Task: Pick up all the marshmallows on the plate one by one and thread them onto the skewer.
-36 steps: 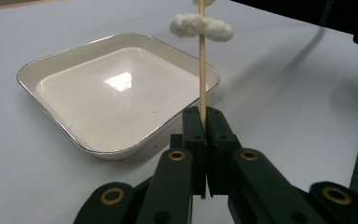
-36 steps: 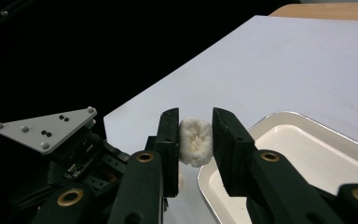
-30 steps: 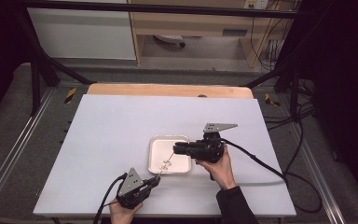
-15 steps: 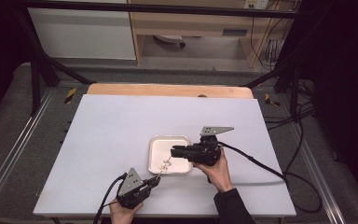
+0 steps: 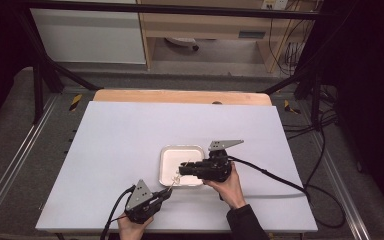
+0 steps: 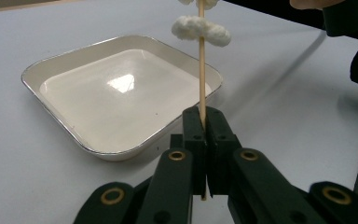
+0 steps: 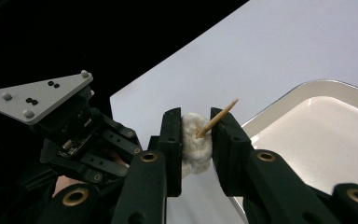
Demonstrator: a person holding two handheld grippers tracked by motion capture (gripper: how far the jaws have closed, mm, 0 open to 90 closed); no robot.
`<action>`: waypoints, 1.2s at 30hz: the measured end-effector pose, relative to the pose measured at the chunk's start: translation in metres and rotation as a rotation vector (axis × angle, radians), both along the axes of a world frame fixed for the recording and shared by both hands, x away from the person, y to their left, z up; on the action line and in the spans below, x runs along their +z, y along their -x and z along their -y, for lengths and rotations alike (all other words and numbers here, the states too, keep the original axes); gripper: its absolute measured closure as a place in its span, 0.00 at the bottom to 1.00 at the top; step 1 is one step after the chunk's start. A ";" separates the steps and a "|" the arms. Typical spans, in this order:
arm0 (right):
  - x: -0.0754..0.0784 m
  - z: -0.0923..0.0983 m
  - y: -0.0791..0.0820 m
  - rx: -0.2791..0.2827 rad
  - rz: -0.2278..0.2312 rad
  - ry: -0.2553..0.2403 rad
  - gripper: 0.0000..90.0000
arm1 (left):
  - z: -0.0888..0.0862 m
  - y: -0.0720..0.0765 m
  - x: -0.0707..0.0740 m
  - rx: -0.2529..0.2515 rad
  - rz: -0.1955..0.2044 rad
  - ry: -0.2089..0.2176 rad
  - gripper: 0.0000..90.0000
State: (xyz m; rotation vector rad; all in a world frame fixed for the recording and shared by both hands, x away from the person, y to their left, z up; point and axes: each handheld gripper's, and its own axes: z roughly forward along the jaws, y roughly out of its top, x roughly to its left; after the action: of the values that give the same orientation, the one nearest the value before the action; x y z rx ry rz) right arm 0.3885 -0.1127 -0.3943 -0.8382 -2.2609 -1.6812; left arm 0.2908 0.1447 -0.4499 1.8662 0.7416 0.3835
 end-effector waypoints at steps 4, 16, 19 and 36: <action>0.003 0.003 0.001 -0.027 0.043 0.007 0.74 | -0.002 0.000 0.000 0.012 -0.004 -0.001 0.98; 0.008 0.015 0.006 -0.103 0.181 0.124 0.32 | -0.012 -0.003 0.002 0.045 -0.016 0.010 0.98; 0.004 0.019 0.006 -0.127 0.208 0.160 0.23 | -0.013 -0.003 0.003 0.048 -0.019 0.008 0.98; -0.018 0.062 0.006 -0.264 0.175 0.287 0.01 | -0.019 -0.006 0.009 0.056 -0.029 0.006 0.98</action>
State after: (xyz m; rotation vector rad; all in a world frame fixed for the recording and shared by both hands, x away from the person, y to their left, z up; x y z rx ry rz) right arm 0.3824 -0.1745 -0.4124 -1.1365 -2.6567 -1.6089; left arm 0.2970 0.1636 -0.4413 1.8518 0.8144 0.3902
